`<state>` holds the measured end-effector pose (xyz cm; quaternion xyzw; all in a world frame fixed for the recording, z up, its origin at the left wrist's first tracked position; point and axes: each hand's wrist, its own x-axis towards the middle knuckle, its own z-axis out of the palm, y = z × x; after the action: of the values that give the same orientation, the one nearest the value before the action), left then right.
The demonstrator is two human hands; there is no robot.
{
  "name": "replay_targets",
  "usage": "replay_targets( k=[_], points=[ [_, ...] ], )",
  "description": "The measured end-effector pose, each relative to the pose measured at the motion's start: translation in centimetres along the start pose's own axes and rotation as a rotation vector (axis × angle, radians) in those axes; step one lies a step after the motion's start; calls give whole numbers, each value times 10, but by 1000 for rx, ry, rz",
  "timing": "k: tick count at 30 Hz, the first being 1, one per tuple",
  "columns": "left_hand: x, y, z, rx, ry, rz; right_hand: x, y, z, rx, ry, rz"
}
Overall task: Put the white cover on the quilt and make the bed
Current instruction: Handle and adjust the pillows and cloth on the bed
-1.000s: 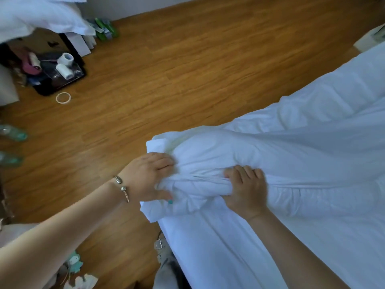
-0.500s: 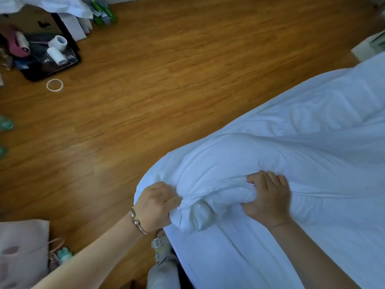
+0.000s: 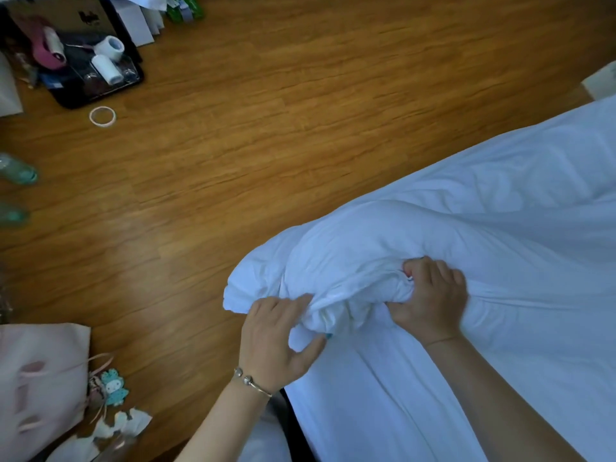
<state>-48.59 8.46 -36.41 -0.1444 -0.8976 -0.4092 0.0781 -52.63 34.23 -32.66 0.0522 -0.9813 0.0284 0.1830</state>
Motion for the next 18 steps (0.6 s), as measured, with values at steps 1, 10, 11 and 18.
replay_targets(
  k=[1, 10, 11, 18],
  points=[
    [9, 7, -5, 22, -29, 55, -1, -1, -1, 8, 4, 5],
    [-17, 10, 35, 220, 217, 46, -14, 8, 0, -11, 70, -163],
    [-25, 5, 40, 259, 247, 64, -17, 9, 0, -8, 93, -202],
    [-4, -23, -6, 544, 123, 454, -25, 15, 8, -3, 184, -251]
  ],
)
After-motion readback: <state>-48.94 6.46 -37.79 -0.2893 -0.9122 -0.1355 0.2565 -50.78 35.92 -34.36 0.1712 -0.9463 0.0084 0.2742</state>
